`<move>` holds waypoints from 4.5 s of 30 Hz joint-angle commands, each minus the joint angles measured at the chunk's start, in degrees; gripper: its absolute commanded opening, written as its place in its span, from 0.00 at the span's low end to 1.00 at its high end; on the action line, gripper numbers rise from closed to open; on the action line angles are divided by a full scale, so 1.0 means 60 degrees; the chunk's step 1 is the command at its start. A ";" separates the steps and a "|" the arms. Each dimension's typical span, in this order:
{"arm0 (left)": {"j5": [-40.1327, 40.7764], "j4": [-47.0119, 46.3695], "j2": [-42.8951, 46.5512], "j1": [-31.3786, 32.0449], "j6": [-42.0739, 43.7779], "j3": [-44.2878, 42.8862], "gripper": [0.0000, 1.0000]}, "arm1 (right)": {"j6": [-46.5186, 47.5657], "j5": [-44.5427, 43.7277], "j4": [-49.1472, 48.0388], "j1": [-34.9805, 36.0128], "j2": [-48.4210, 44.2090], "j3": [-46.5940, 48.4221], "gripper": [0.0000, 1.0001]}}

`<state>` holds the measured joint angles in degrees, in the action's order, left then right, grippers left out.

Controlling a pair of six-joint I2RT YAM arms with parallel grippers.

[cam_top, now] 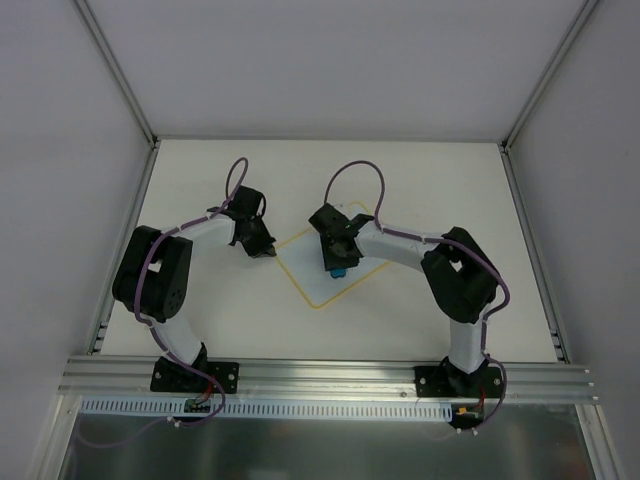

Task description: Erase the whiteboard

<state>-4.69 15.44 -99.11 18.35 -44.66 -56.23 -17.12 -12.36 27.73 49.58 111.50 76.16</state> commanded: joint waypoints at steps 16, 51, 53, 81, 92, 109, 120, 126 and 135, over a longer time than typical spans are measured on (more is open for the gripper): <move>0.0269 0.0766 -0.0342 -0.0099 -0.0012 0.0450 0.00 | 0.0071 0.0213 0.1400 0.0480 0.1292 0.1074 0.00; 0.0269 0.0722 -0.0195 -0.0158 0.0076 0.0685 0.00 | 0.0173 -0.0152 0.0961 -0.1613 -0.0830 -0.2190 0.00; 0.0240 0.0737 -0.0181 -0.0158 0.0076 0.0670 0.00 | 0.0217 -0.0006 0.0916 -0.1511 -0.0685 -0.2060 0.00; 0.0327 0.0752 0.0405 -0.0333 0.0383 0.1227 0.00 | 0.0320 -0.0181 0.1546 -0.1114 0.0872 0.0258 0.00; 0.0225 0.0722 0.0390 -0.0348 0.0457 0.1329 0.00 | 0.1081 -0.0167 0.1575 -0.3151 0.0195 -0.0434 0.01; 0.0020 0.0751 0.0493 -0.0348 0.0588 0.1446 0.00 | 0.0613 0.0653 0.2644 -0.1555 0.3183 0.4824 0.00; 0.0049 0.0737 0.0639 -0.0348 0.0647 0.1754 0.00 | 0.0672 0.0595 0.3362 -0.1671 0.3990 0.6672 0.00; 0.0020 0.0737 0.0742 -0.0363 0.0603 0.1842 0.00 | 0.0671 0.0361 0.3436 -0.2579 0.3288 0.5212 0.00; 0.0020 0.0737 0.0830 -0.0348 0.0559 0.1857 0.00 | 0.0701 0.0346 0.2177 -0.4015 0.1632 0.2045 0.00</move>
<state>-7.60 11.18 -93.23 16.43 -43.88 -48.03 -13.06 -7.16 38.39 28.62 122.21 93.58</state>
